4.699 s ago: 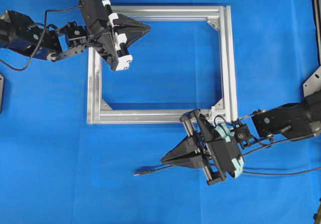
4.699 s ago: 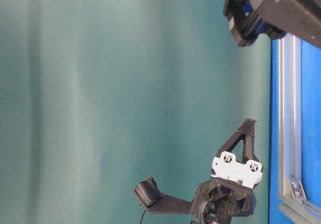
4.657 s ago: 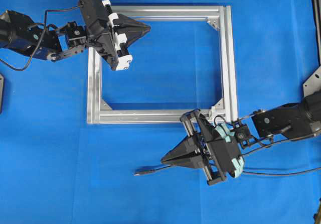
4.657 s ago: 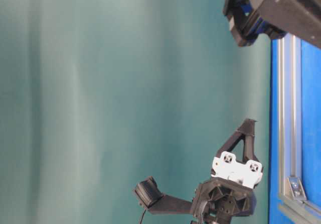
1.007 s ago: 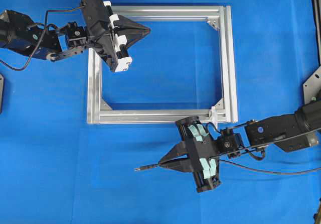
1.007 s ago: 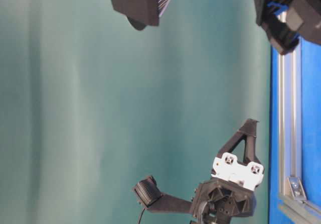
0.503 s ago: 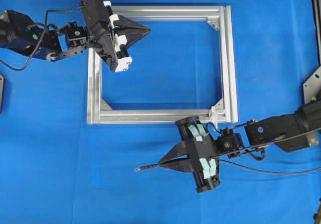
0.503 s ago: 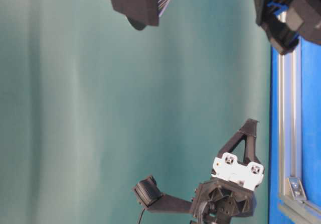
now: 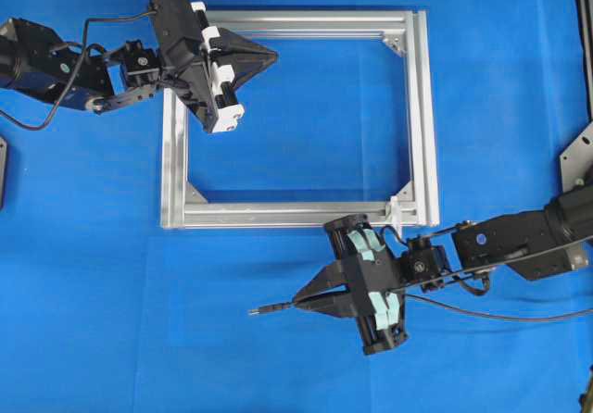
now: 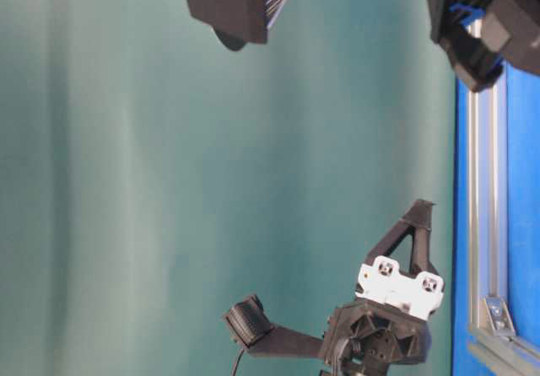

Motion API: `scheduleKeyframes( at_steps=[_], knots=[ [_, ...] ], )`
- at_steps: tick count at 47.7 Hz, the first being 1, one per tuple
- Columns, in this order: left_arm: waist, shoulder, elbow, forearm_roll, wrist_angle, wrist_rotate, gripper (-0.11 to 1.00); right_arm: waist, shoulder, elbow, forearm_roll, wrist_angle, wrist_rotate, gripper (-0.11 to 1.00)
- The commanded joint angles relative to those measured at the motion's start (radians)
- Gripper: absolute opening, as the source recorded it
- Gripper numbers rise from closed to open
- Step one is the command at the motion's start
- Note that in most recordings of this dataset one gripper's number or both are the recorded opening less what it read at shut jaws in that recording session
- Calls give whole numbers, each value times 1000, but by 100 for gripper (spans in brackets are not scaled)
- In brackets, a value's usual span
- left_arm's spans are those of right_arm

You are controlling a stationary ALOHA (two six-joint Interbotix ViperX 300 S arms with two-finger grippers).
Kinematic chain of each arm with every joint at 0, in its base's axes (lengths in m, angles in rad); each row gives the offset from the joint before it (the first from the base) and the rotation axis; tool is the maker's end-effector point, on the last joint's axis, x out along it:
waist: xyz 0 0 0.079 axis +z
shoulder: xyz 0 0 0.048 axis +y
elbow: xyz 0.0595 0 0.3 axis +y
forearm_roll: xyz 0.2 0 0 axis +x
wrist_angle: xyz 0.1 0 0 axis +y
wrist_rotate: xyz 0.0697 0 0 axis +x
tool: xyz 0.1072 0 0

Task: Insert the wire through the string loop located on the right side.
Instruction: 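Lift the cable and carry it right, aligning the plug with the zip-tie loop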

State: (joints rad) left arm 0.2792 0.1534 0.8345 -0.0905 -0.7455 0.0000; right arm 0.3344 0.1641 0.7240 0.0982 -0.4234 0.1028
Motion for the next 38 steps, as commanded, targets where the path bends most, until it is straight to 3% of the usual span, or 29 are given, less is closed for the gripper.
scheduleKeyframes(
  at_steps=[1,25,38],
  knots=[
    [2,-37,-9,3,-5,-2,0,0,-31,-18,-2,-5,-2,-4],
    [2,-37,-11,3,-5,0,0,0,-32,-15,0,-5,-2,-4],
    [3,-38,-12,3,-5,0,0,3,-81,63,8,-6,8,-4]
  ],
)
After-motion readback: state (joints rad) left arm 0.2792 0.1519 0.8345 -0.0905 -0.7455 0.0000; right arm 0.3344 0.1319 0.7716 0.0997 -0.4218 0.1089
